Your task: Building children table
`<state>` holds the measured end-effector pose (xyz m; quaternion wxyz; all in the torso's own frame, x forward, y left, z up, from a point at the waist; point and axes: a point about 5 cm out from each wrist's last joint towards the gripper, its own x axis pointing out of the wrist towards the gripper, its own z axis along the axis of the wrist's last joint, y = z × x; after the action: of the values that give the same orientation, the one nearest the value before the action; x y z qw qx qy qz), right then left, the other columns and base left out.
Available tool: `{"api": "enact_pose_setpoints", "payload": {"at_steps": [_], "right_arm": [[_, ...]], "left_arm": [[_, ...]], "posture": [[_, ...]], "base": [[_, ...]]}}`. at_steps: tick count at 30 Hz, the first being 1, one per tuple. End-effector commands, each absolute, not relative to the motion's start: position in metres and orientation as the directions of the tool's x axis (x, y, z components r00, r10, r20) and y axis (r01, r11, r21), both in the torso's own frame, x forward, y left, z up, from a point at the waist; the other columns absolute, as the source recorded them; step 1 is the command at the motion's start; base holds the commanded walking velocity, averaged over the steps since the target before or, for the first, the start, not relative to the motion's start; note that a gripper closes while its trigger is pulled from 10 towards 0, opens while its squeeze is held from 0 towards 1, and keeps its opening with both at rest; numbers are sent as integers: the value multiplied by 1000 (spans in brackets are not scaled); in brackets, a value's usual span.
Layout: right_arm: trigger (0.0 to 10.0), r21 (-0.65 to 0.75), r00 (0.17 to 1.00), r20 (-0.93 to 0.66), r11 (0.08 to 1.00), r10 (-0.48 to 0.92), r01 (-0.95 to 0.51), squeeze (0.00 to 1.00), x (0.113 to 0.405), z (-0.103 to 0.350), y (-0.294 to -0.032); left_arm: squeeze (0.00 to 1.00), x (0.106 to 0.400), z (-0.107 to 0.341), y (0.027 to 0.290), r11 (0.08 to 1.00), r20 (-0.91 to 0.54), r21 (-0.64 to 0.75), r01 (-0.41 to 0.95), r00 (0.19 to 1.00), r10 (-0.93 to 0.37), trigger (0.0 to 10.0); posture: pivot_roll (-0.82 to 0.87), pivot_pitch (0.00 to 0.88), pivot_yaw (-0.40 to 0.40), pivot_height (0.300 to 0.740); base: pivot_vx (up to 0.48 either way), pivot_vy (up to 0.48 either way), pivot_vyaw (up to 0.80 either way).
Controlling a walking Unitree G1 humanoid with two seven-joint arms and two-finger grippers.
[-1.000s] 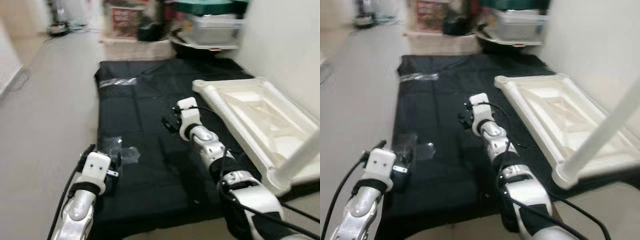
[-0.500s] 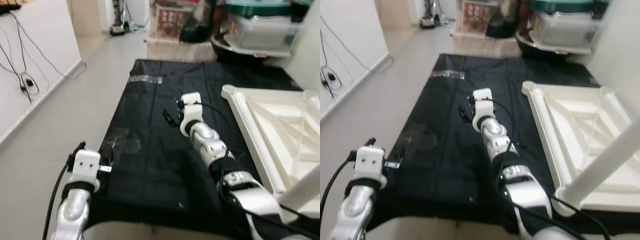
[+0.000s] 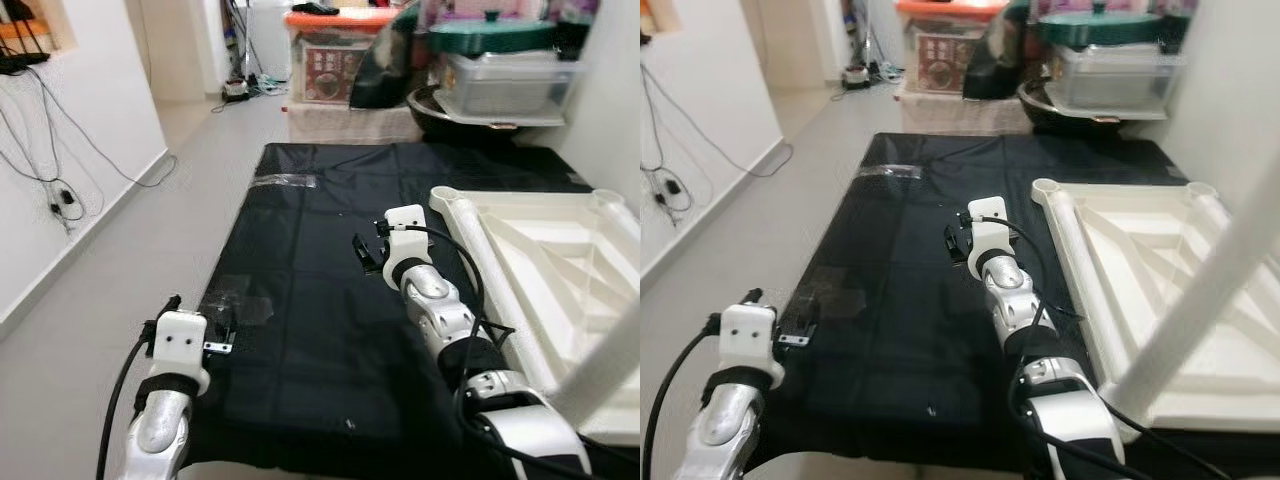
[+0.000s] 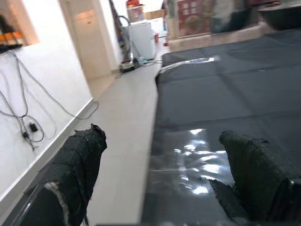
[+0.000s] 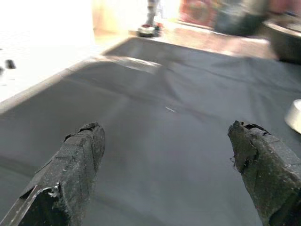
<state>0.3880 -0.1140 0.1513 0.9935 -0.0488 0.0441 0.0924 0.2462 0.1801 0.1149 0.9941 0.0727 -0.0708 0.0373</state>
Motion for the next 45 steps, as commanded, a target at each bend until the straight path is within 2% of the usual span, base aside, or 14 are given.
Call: {"api": "enact_pose_setpoints", "payload": {"at_steps": [1, 11, 24, 28, 33, 36, 40, 45], "right_arm": [[10000, -92, 976, -90, 975, 196, -204, 0, 390, 157, -109], [10000, -94, 975, -87, 973, 202, -210, 0, 388, 158, -107], [10000, -169, 965, -126, 954, 228, -247, 0, 384, 163, -115], [10000, -205, 977, -205, 973, 64, -107, 0, 379, 163, -140], [10000, -201, 952, -279, 962, 125, -186, 0, 361, 153, -142], [10000, -209, 930, -349, 958, 116, -198, 0, 349, 137, -153], [10000, -234, 906, -420, 958, 52, -163, 0, 341, 124, -181], [10000, -270, 885, -466, 951, 6, -149, 0, 336, 117, -196]], "left_arm": [[0, 247, 118, 183, 986, 160, 137, -100, 984, 77, 10000], [0, 248, 121, 183, 986, 178, 126, -107, 980, 84, 10000], [0, 247, 115, 177, 987, 156, 138, -86, 986, 65, 10000], [0, 246, 112, 175, 985, 145, 151, -78, 988, 57, 10000], [0, 245, 109, 174, 986, 134, 150, -76, 989, 56, 10000], [0, 245, 108, 174, 986, 129, 148, -76, 990, 57, 10000], [0, 245, 107, 174, 986, 129, 145, -77, 990, 59, 10000], [0, 246, 107, 173, 987, 130, 141, -76, 990, 58, 10000]], "posture": [[48, 0, -73, 740], [42, 0, -71, 740], [34, 0, -77, 740], [21, 0, -78, 740], [2, 0, -76, 740], [-7, 0, -74, 740], [-12, 0, -75, 740], [-20, 0, -76, 740]], "base": [[349, 0, 0], [345, 0, 0], [0, 0, 0], [0, 0, 0], [0, 0, 0], [0, 0, 0], [0, 0, 0], [0, 0, 0]]}}
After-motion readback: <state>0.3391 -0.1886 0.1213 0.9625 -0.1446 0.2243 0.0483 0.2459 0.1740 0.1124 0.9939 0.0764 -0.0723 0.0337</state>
